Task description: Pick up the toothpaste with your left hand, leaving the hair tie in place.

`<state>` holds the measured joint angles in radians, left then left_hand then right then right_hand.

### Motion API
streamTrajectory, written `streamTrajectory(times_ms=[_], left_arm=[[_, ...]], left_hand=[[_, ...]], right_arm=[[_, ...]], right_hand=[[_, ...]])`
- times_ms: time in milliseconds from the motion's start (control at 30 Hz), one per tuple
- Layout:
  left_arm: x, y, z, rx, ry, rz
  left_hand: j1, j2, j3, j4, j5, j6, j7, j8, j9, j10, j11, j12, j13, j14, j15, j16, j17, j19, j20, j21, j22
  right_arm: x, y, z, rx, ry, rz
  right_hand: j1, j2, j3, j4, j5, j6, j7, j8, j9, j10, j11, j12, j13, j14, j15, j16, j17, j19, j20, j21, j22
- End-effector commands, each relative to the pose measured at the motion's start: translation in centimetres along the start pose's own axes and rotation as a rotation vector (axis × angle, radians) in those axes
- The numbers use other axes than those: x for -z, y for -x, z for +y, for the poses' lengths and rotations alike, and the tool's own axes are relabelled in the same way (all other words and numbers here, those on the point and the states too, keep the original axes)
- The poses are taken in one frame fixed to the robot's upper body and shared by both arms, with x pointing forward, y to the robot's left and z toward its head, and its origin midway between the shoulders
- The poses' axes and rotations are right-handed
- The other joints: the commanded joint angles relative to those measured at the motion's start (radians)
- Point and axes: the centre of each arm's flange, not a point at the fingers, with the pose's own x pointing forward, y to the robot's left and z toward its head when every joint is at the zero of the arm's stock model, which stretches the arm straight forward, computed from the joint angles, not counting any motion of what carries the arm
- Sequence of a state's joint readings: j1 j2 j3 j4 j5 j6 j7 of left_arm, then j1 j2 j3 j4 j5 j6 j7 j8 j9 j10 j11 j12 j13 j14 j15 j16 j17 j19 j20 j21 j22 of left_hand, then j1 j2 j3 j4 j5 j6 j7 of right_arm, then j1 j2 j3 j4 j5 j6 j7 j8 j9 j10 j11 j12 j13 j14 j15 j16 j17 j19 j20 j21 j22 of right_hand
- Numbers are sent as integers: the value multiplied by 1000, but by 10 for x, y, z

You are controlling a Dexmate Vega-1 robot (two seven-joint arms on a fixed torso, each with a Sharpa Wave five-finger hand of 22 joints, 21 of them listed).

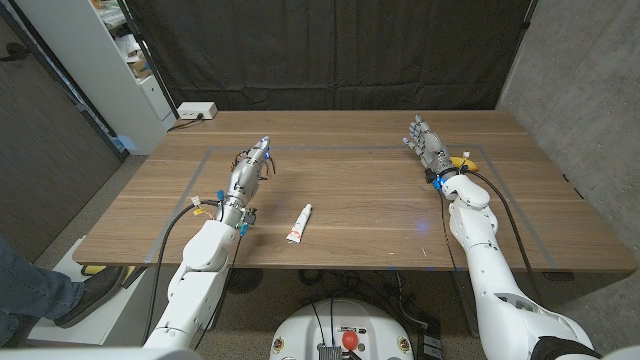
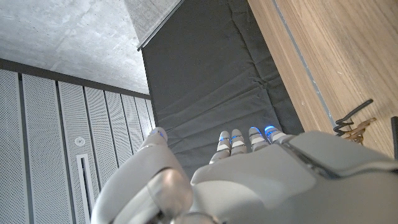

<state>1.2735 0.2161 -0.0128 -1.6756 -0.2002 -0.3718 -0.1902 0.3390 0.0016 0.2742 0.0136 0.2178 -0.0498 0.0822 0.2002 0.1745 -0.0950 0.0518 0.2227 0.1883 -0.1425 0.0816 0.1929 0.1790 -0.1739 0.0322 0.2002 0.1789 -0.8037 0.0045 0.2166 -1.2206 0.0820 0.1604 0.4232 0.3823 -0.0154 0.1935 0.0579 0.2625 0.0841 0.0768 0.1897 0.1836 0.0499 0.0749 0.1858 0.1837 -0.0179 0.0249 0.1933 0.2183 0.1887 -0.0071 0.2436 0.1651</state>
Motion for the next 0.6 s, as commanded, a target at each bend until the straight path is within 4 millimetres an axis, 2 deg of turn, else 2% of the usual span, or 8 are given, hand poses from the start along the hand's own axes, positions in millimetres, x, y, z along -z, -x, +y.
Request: streamTrajectory(times_ms=[33,600], left_arm=[[-4,8,-7,12,-3,-24],[-8,23,-10,21,-56,-23]], left_hand=[[4,5,4,-6,-6,11,3,0,4,1,-4,6,6,7,-3,5,4,-47,8,6,5],[6,7,4,-12,-10,20,1,0,4,8,0,7,6,10,-3,4,4,-47,10,5,5]], right_arm=[[0,-1,-1,1,0,-2],[-2,2,1,-8,7,-8]], right_hand=[[3,9,2,-5,3,8,2,5,4,3,7,9,5,3,4,9,2,6,-2,-6,3],[1,10,0,-6,3,8,2,5,4,3,6,9,5,3,6,10,0,9,-2,-12,3]])
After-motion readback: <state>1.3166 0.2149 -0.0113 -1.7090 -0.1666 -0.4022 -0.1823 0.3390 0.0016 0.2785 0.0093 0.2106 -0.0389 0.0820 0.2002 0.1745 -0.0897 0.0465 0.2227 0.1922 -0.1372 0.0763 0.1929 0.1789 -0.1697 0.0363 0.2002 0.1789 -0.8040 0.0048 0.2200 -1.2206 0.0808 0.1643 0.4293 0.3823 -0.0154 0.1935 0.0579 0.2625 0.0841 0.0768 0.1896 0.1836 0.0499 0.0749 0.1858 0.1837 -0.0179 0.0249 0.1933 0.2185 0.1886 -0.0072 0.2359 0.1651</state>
